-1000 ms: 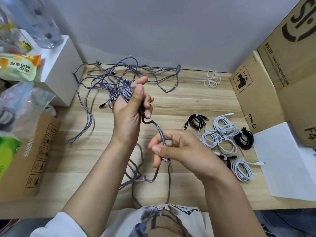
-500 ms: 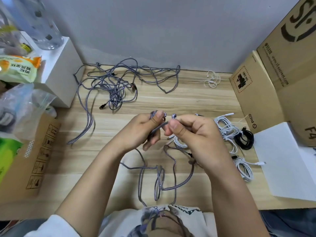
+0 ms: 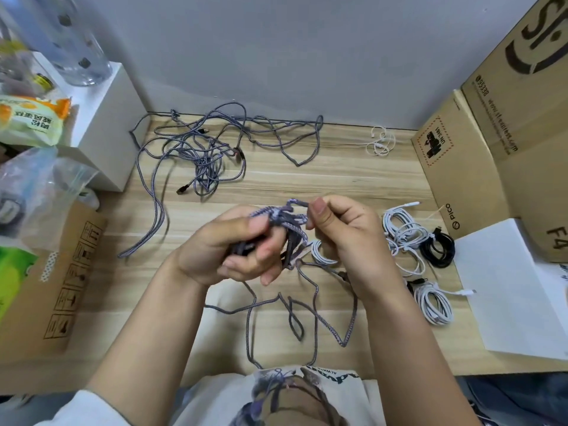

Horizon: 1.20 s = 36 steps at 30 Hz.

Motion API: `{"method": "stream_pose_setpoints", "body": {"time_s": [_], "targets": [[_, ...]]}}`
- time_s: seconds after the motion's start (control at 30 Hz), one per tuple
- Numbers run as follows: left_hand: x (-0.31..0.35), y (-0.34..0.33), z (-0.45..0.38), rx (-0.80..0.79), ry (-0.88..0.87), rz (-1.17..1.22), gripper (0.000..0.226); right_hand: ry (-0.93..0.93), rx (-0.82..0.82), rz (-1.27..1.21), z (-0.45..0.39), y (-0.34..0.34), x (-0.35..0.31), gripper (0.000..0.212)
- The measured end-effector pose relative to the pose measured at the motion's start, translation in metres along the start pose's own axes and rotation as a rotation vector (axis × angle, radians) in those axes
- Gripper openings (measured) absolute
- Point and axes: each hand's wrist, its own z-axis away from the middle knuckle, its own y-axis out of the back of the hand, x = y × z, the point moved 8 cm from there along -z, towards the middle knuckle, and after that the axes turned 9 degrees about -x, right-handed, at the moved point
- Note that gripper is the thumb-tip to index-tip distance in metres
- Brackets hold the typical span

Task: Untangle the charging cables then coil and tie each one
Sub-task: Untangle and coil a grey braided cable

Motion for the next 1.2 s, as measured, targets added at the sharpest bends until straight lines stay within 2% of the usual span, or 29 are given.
{"method": "stream_pose_setpoints", "body": {"time_s": [0.07,0.1,0.17,0.23,0.37,0.5,0.6,0.73,0.83,0.93,1.07,1.2], "targets": [[0.013,-0.009,-0.003,-0.121,-0.148,0.219,0.03,-0.103,-0.115,-0.127,0.0,-0.01,0.016,0.032],[0.021,-0.009,-0.003,-0.127,-0.226,0.327,0.032,-0.146,-0.176,-0.174,0.001,-0.018,0.023,0.031],[0.032,-0.001,-0.003,-0.044,-0.367,0.454,0.031,-0.215,-0.27,-0.248,0.004,-0.033,0.031,0.029],[0.037,0.009,-0.002,0.084,-0.455,0.456,0.028,-0.259,-0.303,-0.269,0.005,-0.041,0.032,0.03],[0.04,0.026,0.002,0.403,-0.499,0.256,0.047,-0.307,-0.33,-0.16,0.009,-0.043,0.032,0.022],[0.034,0.038,0.002,0.644,-0.44,-0.136,0.07,-0.363,-0.401,-0.019,0.018,-0.052,0.035,0.008],[0.031,0.047,0.003,0.806,-0.404,-0.332,0.073,-0.398,-0.403,-0.006,0.021,-0.054,0.041,0.014],[0.033,0.053,0.011,0.856,-0.405,-0.438,0.05,-0.412,-0.388,-0.191,0.023,-0.052,0.037,0.007],[0.035,0.052,0.012,0.849,-0.391,-0.526,0.062,-0.382,-0.409,-0.252,0.023,-0.053,0.032,0.011],[0.036,0.05,0.012,0.865,-0.365,-0.608,0.06,-0.335,-0.47,-0.198,0.023,-0.057,0.031,0.035],[0.039,0.047,0.013,0.888,-0.344,-0.728,0.038,-0.282,-0.503,-0.064,0.024,-0.058,0.032,0.055],[0.04,0.05,0.017,0.912,-0.34,-0.745,0.05,-0.249,-0.361,0.01,0.019,-0.048,0.027,0.03]]}}
